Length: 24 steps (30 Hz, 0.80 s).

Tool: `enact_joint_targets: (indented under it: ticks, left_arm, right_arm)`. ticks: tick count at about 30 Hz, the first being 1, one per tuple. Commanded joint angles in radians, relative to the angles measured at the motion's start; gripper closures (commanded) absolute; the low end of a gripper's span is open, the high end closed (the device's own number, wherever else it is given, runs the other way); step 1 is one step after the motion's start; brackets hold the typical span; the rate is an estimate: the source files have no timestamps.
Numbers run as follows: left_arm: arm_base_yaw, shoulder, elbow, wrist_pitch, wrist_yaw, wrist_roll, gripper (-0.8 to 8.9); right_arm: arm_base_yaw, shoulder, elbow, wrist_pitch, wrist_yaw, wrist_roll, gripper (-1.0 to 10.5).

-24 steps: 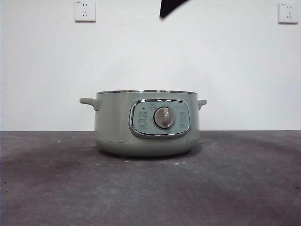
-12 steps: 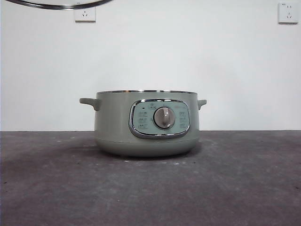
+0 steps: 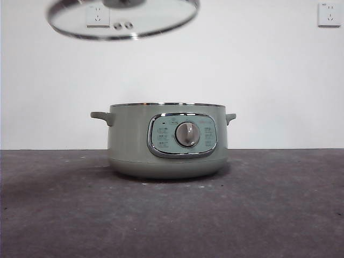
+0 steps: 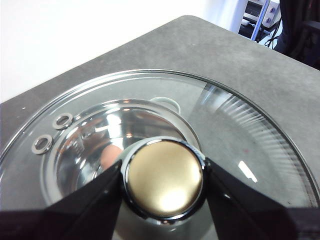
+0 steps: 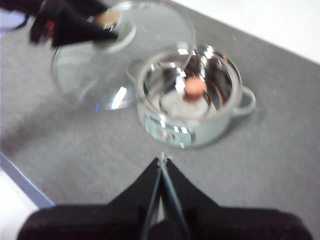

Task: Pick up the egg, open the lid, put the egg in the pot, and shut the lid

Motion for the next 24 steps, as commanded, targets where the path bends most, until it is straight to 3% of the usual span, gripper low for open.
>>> enact_joint_targets:
  ticks: [1,6,13,24]
  left_arm:
    - [-0.015,0.042,0.011,0.090,-0.013,0.008,8.21]
    - [-0.033,0.158,0.030,0.172,-0.048,0.009,8.21]
    - [-0.047,0.350,0.219,0.150,-0.069,0.012,8.21]
    - [-0.058,0.489,0.246,0.143,-0.125,0.054,8.21]
  right_arm:
    - [0.002,-0.101,-0.129,-0.027,0.025,0.042,9.6]
    - [0.002,-0.289,-0.352,-0.027,0.049,0.108,9.6]
    - [0.002,-0.475,-0.616,-0.027,0.049,0.196,9.6]
    - [0.002,-0.497,-0.680,-0.027,0.051,0.206,9.6]
